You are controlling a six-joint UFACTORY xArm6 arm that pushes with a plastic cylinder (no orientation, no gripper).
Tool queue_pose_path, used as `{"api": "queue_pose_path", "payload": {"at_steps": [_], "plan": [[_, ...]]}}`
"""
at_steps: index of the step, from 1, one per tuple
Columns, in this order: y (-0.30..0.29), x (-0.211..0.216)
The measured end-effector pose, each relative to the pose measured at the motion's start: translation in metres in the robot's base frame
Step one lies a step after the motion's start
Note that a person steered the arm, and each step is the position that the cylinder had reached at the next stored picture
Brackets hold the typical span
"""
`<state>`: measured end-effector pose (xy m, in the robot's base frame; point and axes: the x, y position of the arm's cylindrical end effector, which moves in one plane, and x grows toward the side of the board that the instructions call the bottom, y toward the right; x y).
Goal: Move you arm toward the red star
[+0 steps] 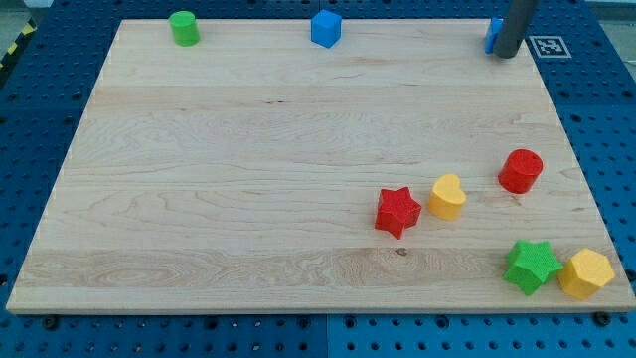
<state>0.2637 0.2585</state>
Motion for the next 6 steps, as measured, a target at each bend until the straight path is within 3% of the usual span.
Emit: {"api": "queue_pose_path", "payload": {"at_steps": [2,3,4,6], "plan": [[0.000,-0.010],[-0.030,0.009],[-0.045,0.063],[-0.005,0.118]]}}
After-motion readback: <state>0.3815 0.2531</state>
